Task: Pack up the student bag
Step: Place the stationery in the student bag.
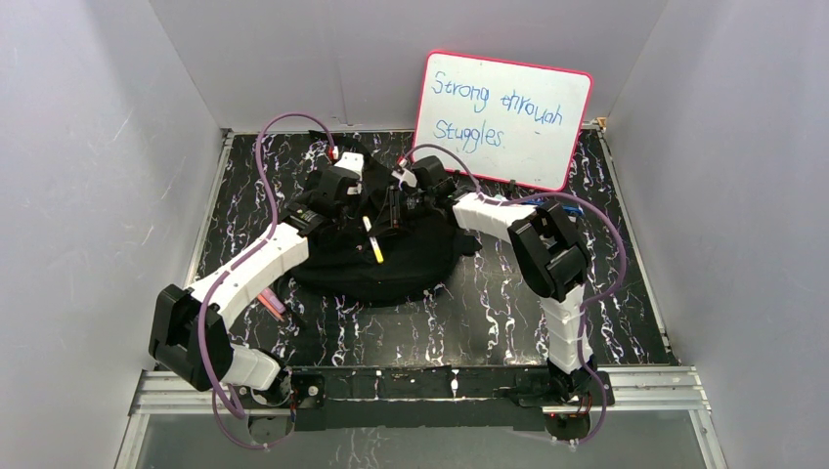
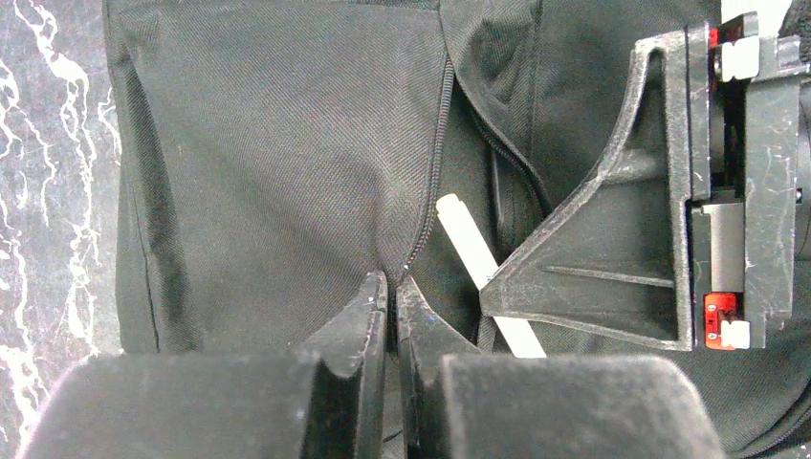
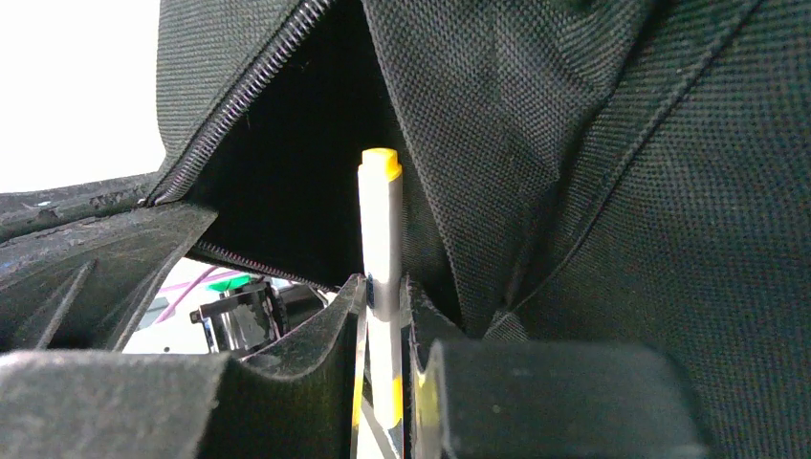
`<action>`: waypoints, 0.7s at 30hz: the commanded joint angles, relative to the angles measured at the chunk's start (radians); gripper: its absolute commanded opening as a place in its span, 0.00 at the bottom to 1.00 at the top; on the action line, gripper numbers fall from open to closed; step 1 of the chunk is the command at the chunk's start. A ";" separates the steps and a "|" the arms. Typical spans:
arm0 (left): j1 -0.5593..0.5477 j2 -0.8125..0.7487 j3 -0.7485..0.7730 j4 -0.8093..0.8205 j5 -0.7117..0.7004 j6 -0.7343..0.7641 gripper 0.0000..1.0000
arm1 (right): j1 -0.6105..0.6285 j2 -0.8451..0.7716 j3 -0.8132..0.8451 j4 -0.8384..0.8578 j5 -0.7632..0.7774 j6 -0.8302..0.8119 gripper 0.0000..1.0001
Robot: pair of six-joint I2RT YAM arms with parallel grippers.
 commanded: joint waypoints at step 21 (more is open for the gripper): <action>0.002 -0.044 0.016 -0.009 0.028 -0.014 0.00 | -0.003 0.153 0.167 0.300 0.068 0.313 0.00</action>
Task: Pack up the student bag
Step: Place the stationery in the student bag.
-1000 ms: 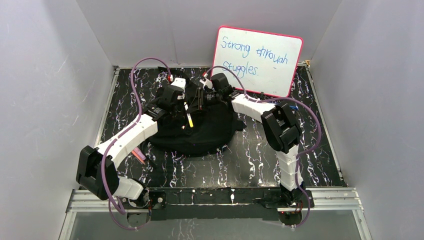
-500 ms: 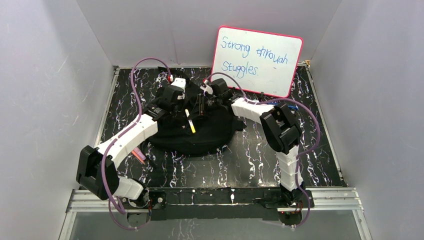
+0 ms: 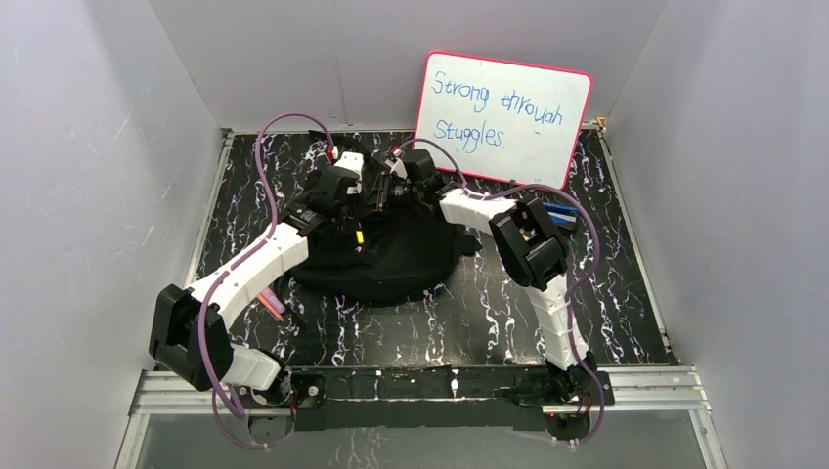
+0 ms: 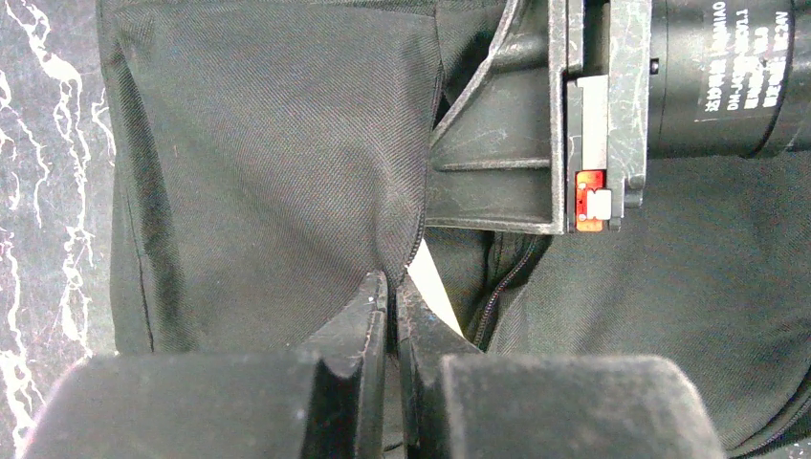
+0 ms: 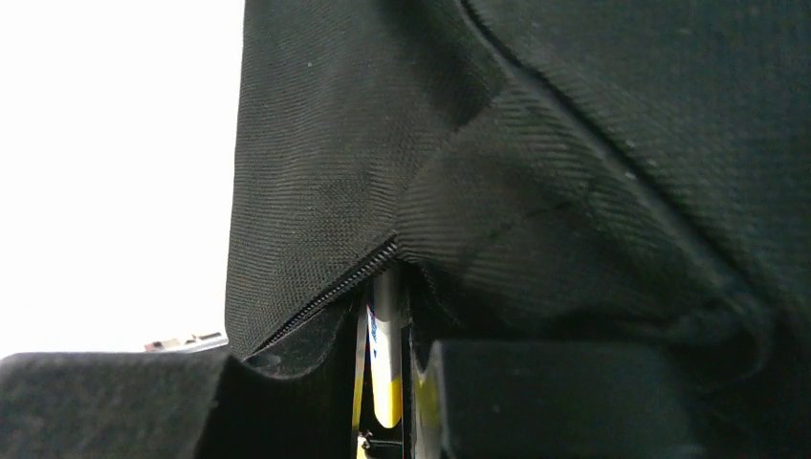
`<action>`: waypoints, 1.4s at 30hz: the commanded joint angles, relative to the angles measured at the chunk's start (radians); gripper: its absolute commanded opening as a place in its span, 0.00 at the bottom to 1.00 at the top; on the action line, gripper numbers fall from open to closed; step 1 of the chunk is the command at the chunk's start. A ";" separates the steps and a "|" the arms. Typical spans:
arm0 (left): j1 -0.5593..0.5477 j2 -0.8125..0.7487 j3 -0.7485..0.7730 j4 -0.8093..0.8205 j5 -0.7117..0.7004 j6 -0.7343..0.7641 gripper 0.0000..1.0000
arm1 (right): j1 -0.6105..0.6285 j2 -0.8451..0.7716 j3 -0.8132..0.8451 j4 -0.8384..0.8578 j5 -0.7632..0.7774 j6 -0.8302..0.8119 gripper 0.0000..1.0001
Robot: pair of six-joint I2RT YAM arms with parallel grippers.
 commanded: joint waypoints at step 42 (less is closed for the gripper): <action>0.000 -0.019 0.011 0.008 -0.036 0.036 0.00 | -0.257 -0.769 -0.522 -0.410 0.754 -0.771 0.74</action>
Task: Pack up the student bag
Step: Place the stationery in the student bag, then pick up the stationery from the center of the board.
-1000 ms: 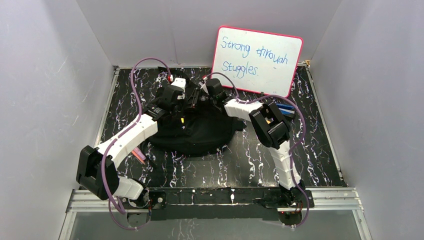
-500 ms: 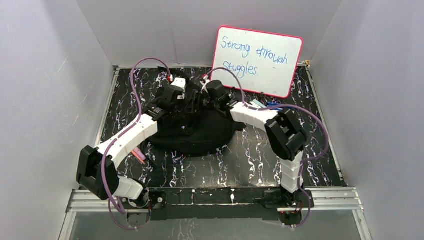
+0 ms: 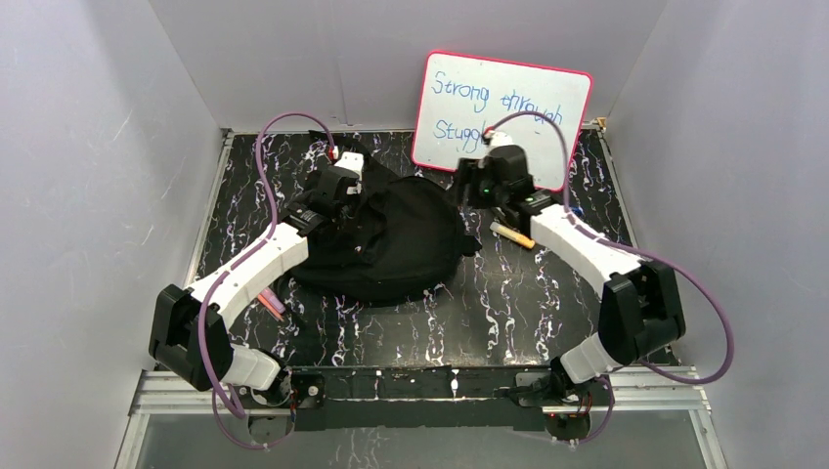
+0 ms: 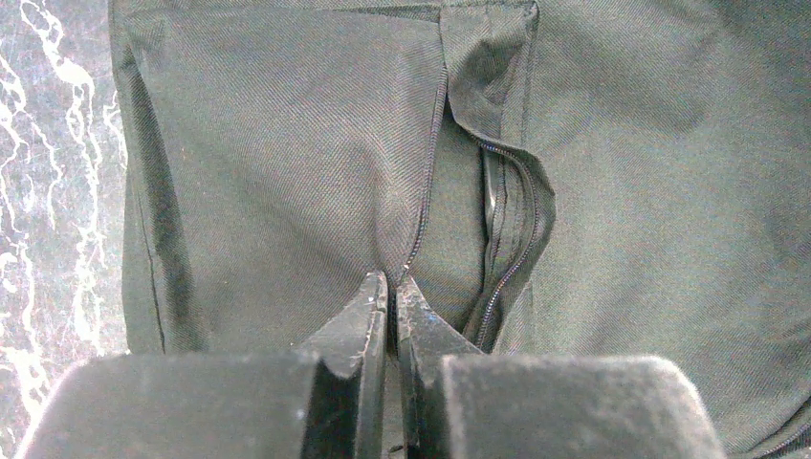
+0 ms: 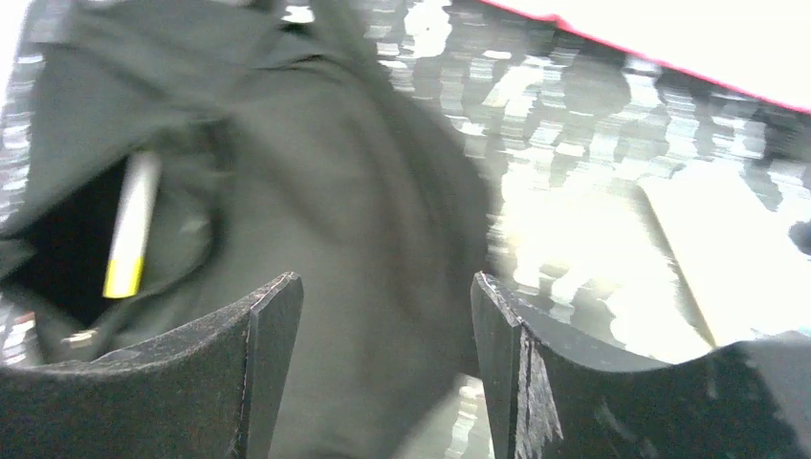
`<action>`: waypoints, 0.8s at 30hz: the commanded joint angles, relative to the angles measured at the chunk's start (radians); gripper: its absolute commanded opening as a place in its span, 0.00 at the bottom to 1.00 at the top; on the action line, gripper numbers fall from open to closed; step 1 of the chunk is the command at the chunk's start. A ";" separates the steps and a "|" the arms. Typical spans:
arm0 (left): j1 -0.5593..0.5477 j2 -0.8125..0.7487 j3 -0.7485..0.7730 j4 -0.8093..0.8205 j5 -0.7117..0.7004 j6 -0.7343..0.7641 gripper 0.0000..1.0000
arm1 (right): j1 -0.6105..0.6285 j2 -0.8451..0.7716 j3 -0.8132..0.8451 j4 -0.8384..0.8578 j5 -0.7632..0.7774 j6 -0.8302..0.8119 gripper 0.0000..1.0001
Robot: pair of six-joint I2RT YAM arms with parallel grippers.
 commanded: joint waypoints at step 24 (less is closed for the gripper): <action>0.001 -0.024 0.004 0.002 -0.011 0.039 0.00 | -0.282 0.224 0.005 -0.352 0.062 -0.419 0.86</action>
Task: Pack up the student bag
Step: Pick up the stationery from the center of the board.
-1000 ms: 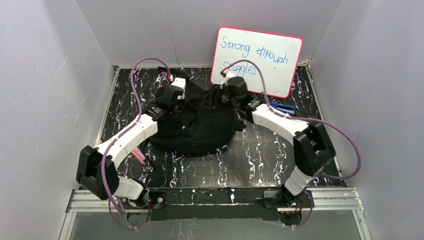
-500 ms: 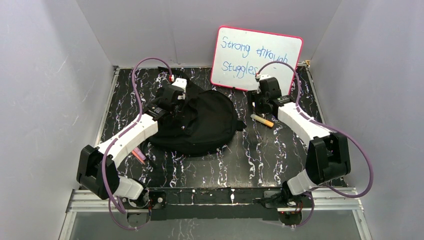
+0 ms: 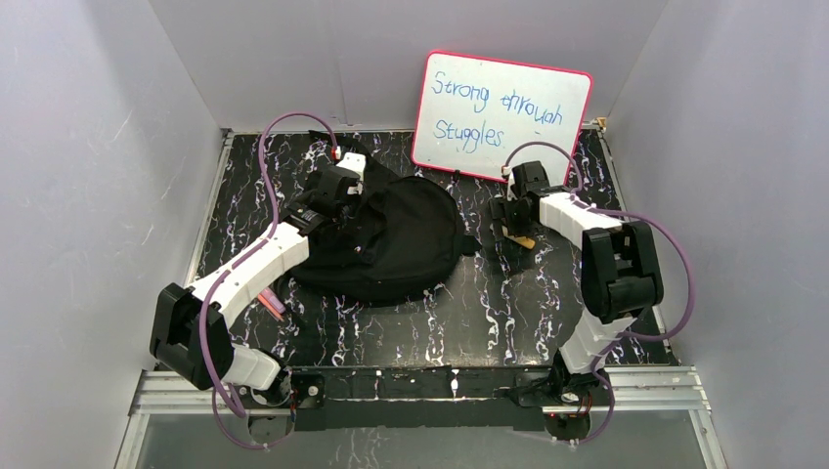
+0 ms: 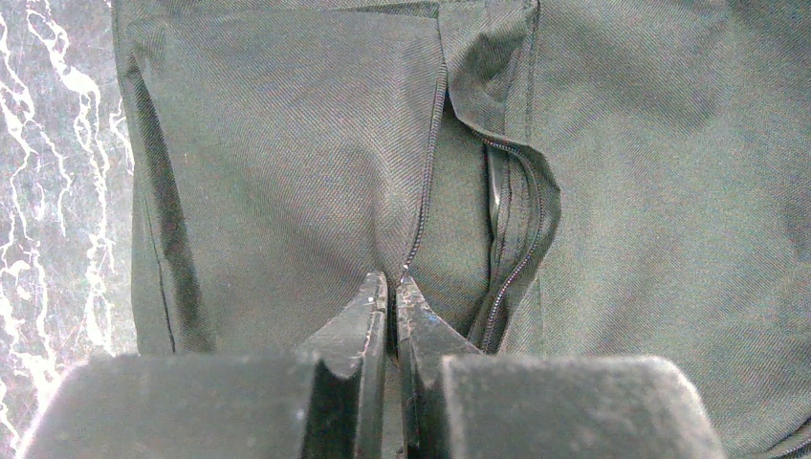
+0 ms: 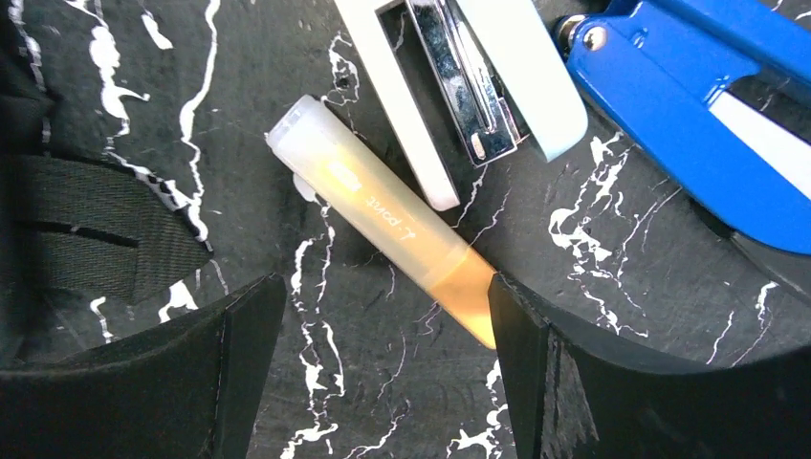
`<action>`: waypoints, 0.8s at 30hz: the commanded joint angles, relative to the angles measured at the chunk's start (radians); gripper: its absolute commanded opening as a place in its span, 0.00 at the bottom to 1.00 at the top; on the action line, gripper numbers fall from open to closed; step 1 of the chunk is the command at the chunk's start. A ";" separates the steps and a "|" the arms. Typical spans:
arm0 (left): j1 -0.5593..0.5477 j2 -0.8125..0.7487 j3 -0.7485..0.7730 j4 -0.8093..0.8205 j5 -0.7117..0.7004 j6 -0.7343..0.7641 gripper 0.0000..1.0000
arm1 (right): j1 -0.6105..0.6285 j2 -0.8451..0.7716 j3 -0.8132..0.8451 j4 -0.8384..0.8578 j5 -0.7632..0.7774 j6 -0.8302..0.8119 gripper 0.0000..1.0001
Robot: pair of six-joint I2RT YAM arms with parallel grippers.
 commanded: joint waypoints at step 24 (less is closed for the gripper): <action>0.001 -0.020 -0.008 0.001 0.013 -0.014 0.00 | -0.006 0.107 0.016 0.046 0.003 0.034 0.61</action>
